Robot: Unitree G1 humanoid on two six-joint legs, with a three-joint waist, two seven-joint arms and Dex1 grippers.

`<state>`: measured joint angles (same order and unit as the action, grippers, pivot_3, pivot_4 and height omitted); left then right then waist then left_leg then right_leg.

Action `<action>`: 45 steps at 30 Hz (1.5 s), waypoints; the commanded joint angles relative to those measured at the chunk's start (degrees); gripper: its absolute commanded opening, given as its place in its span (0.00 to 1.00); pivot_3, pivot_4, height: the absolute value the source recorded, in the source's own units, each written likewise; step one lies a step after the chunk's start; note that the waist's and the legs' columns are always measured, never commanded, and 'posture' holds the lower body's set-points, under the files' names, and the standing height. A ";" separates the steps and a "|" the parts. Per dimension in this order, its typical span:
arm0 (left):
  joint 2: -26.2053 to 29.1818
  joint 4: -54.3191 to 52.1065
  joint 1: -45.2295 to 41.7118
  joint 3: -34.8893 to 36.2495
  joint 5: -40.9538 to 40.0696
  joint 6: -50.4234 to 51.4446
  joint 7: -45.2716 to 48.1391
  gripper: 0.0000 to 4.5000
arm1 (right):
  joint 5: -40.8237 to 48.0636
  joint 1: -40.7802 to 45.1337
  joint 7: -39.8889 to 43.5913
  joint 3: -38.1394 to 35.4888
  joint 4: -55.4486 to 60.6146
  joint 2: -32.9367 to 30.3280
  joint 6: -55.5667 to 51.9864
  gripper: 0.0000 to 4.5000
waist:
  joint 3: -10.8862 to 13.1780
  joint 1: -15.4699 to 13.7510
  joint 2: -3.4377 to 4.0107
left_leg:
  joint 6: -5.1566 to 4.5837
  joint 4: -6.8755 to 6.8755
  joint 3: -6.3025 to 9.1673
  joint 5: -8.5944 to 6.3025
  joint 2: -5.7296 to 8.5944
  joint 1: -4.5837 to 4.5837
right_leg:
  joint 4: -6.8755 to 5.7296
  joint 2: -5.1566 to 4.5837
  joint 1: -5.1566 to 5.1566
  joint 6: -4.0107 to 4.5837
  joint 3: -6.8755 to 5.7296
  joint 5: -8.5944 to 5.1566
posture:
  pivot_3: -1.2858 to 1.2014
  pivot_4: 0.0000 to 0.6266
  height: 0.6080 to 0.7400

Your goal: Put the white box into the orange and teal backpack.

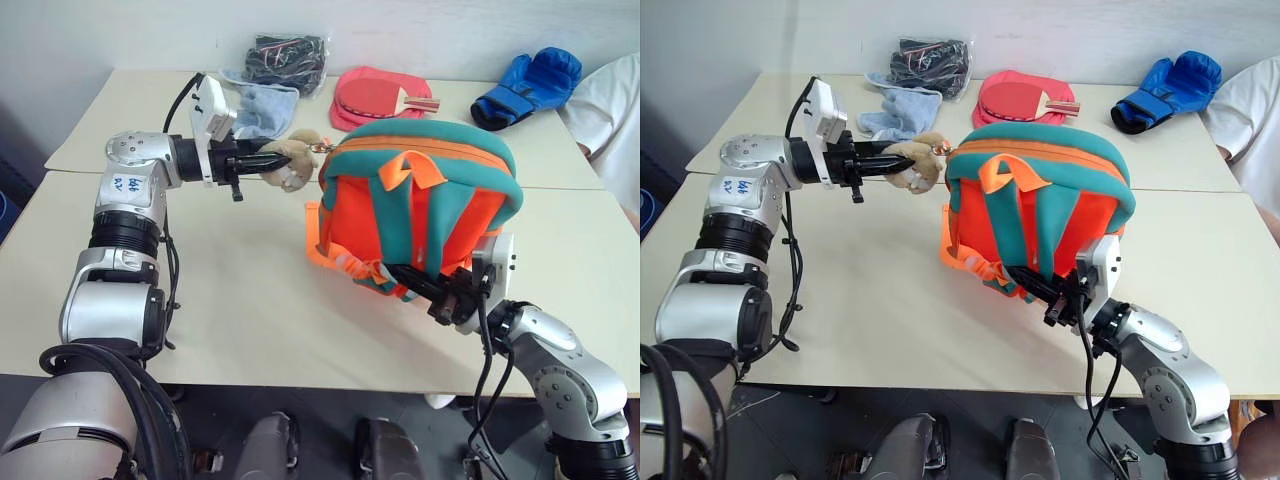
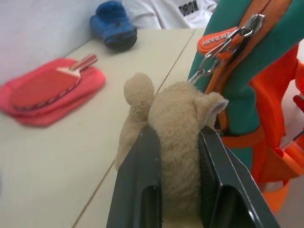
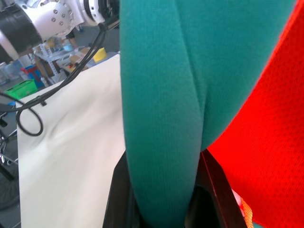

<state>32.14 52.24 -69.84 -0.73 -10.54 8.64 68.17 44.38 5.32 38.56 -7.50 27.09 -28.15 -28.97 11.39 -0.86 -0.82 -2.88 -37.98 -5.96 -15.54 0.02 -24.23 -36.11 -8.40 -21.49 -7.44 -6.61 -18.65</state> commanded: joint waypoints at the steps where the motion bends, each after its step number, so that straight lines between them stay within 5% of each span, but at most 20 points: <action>1: 1.94 -4.63 1.92 -5.15 5.19 11.94 -1.02 0.15 | 0.25 -1.02 -0.84 -1.74 2.81 1.20 2.27 0.00 | 0.00 0.00 0.00 | 0.00 0.00 0.00 0.00 0.01 0.01 | -0.01 0.00 0.00 0.00 0.00 0.00 | 0.52 0.24 1.00; 7: 1.52 -18.89 14.24 -9.86 6.36 16.83 0.11 0.15 | -0.64 -1.84 -0.62 -0.96 2.30 2.26 4.06 0.00 | 0.00 0.84 0.00 | 0.01 0.02 -0.01 0.00 -0.03 0.04 | -0.06 0.01 -0.02 0.00 0.11 0.00 | 0.52 0.24 1.00; 19: -1.61 -29.33 25.43 1.47 0.07 5.86 -10.25 0.15 | -1.43 1.00 2.11 0.25 -1.94 3.09 5.13 0.00 | -0.02 0.86 0.02 | 0.02 -0.03 0.02 0.01 -0.03 0.08 | -0.10 -0.04 0.02 0.00 0.14 0.00 | 0.52 0.24 1.00; 25: 4.74 -38.91 31.65 5.56 -6.27 7.57 -4.05 0.54 | -1.45 2.86 4.22 -2.03 -0.76 -0.10 4.97 0.44 | -0.02 1.14 0.02 | 0.04 0.05 -0.01 0.00 -0.06 0.08 | -0.09 -0.02 -0.03 0.00 0.11 0.00 | 0.52 0.24 1.00; 33: 13.02 -48.95 51.53 13.96 -10.49 0.86 1.35 1.00 | -3.68 -11.57 20.52 -12.95 0.69 -17.97 7.11 0.99 | -0.02 0.69 0.04 | -0.02 0.04 0.02 -0.04 -0.03 0.09 | 0.05 -0.10 0.10 0.00 0.11 0.00 | 0.52 0.24 1.00; 38: 12.88 -56.94 65.76 20.72 -11.89 -5.61 0.37 1.00 | -12.88 -14.28 31.47 -19.43 -19.04 -21.24 26.22 0.99 | -0.10 0.90 -0.09 | -0.09 0.03 -0.03 -0.16 -0.04 0.16 | 0.19 -0.15 0.20 -0.01 0.12 0.01 | 0.52 0.24 1.00; 45: 12.96 -63.69 73.94 23.11 -14.23 -3.61 -1.80 1.00 | -19.01 -6.85 37.73 -16.19 -33.56 -23.51 39.47 0.99 | -0.07 0.93 0.10 | 0.07 0.07 -0.11 -0.32 -0.20 0.57 | 0.28 -0.27 0.40 0.01 0.35 0.00 | 0.52 0.24 1.00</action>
<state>44.70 -9.53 3.62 21.22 -24.06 5.37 67.38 25.86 -2.27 75.14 -23.94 -5.23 -50.61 7.97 11.33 0.07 -0.72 -2.73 -37.88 -6.09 -15.91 -0.24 -23.44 -35.81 -8.66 -20.91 -7.39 -6.27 -18.67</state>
